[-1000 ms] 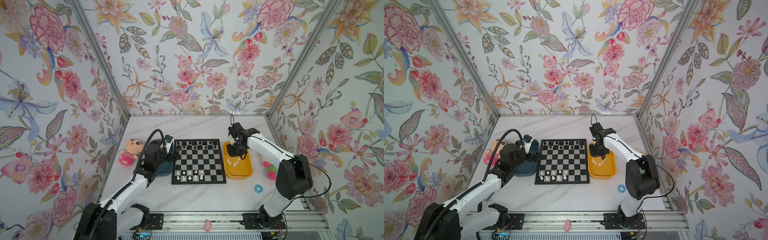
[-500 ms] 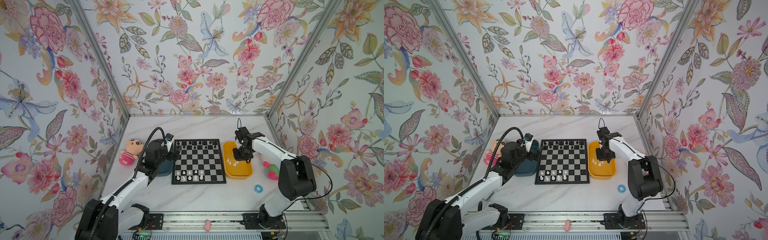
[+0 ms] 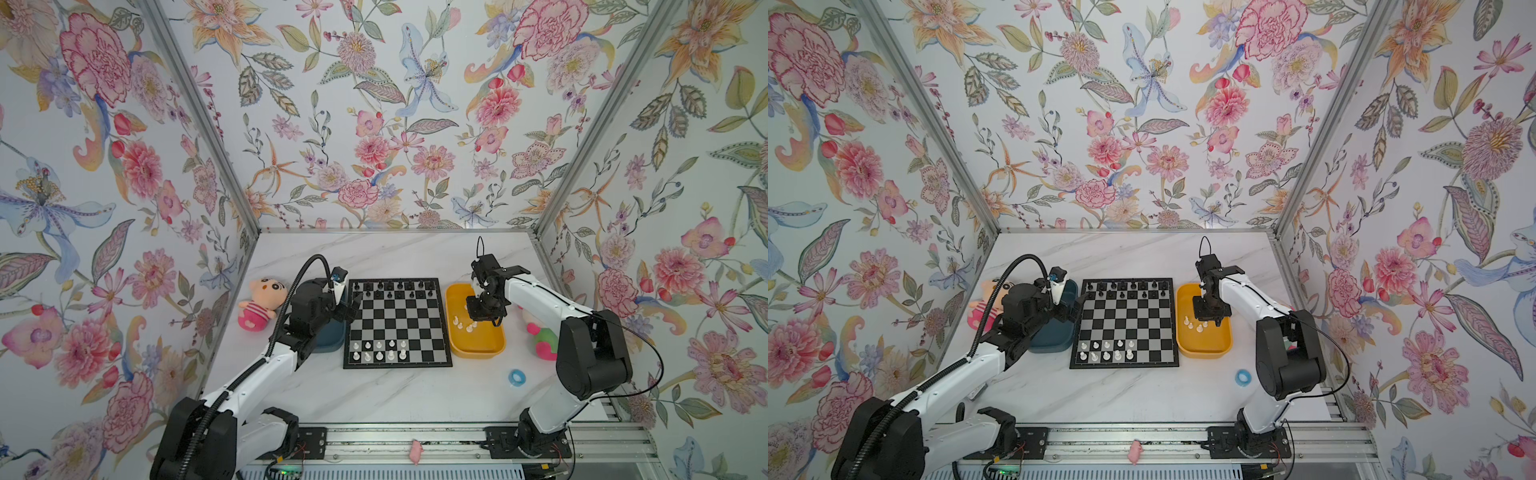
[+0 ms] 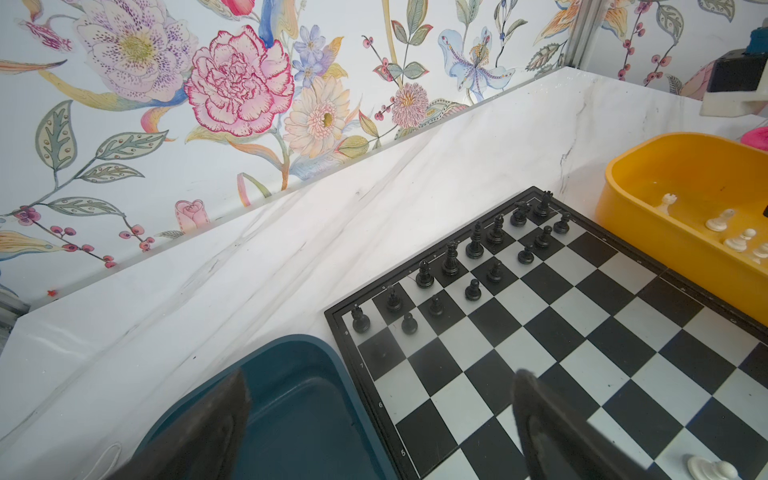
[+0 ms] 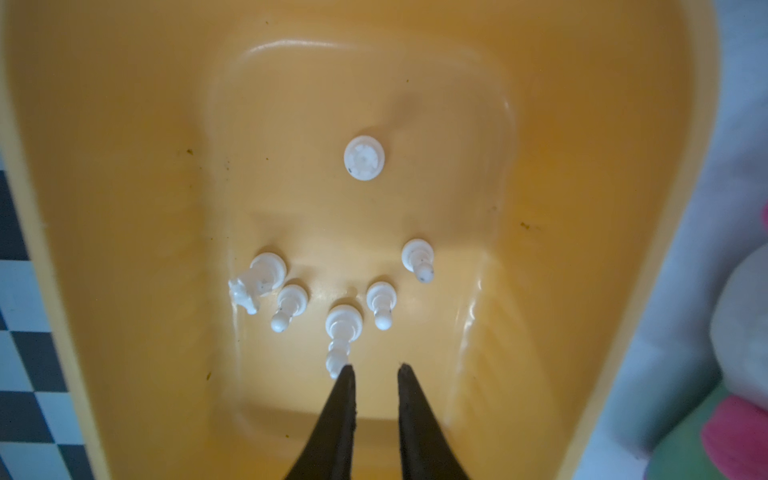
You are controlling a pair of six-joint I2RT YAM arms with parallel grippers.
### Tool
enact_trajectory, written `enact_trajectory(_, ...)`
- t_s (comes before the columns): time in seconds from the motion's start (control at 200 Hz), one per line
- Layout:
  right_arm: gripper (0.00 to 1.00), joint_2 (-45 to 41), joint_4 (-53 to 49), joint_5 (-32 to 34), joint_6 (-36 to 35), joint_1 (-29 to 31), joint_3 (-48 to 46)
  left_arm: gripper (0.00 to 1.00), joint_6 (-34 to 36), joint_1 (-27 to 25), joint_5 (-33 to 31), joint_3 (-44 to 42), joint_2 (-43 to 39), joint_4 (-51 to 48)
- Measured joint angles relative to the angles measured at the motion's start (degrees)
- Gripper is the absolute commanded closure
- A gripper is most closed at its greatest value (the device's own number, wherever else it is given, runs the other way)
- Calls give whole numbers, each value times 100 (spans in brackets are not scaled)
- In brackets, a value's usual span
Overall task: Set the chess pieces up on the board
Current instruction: 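Lower the right gripper into the yellow tray and grasp a white pawn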
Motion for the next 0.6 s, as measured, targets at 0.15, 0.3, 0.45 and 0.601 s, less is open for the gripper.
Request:
enact_trajectory(0.15, 80, 111, 57, 0, -2, -31, -2, 1, 2, 0, 0, 0, 0, 0)
enact_trajectory(0.3, 80, 157, 138, 7, -2, -79, -2, 1, 2, 0, 0, 0, 0, 0)
enact_trajectory(0.45, 80, 170, 197, 26, 0, -142, -2, 1, 2, 0, 0, 0, 0, 0)
enact_trajectory(0.601, 80, 258, 245, 66, 0, -181, -2, 1, 2, 2, 0, 0, 0, 0)
